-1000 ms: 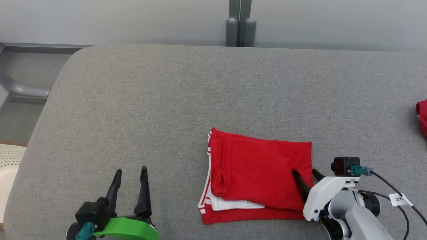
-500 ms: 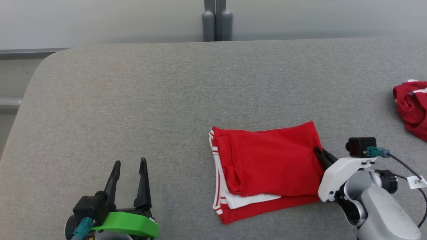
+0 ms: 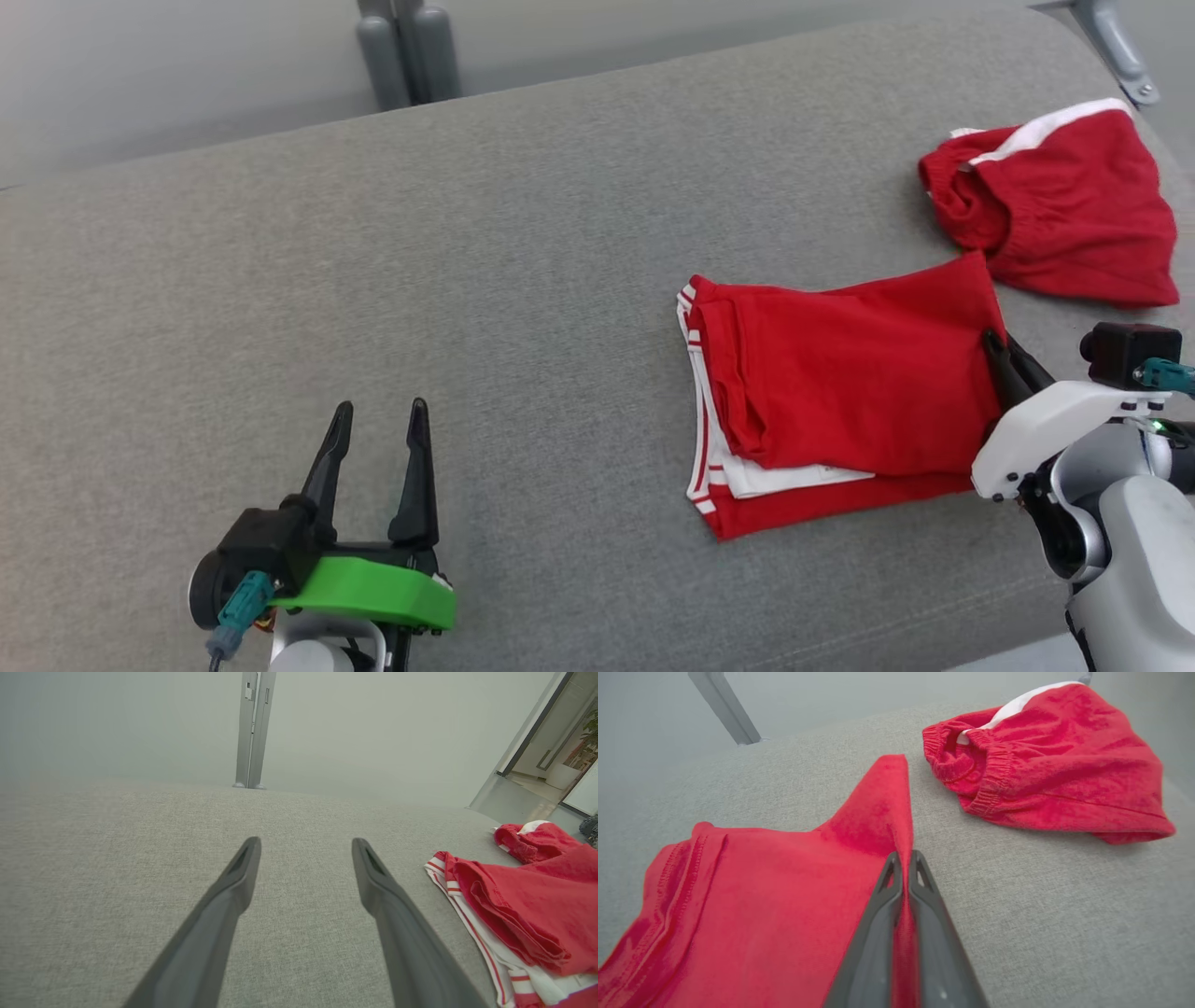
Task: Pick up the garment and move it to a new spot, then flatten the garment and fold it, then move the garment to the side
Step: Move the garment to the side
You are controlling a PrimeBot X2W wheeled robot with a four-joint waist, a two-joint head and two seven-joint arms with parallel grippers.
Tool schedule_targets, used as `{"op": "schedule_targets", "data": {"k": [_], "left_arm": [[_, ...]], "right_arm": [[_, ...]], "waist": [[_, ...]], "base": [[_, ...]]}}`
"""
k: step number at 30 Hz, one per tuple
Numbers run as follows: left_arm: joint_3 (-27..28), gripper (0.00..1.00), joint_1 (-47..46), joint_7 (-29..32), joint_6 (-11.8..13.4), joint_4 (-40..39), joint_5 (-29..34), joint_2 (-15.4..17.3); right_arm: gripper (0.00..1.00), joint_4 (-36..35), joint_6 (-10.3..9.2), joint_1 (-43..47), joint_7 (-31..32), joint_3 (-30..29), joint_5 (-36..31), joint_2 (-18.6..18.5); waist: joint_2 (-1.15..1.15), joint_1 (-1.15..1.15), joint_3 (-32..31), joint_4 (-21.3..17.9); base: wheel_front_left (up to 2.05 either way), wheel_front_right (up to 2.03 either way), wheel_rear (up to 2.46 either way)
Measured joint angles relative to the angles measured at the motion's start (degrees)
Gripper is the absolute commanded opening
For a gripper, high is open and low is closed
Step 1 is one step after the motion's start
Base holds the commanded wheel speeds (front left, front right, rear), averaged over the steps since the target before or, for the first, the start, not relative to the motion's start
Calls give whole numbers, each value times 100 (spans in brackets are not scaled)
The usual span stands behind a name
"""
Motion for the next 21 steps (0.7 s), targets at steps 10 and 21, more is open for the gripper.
{"op": "schedule_targets", "data": {"k": [10,21], "left_arm": [[14,100,-206,0,-79,90,78,26],[92,100,-241,0,-78,104,79,36]], "right_arm": [[0,-156,0,-309,7,-103,-149,26],[0,388,0,-1535,52,-309,-447,-289]], "waist": [[0,0,352,-689],[0,0,444,-387]], "base": [[0,0,0],[0,0,0]]}}
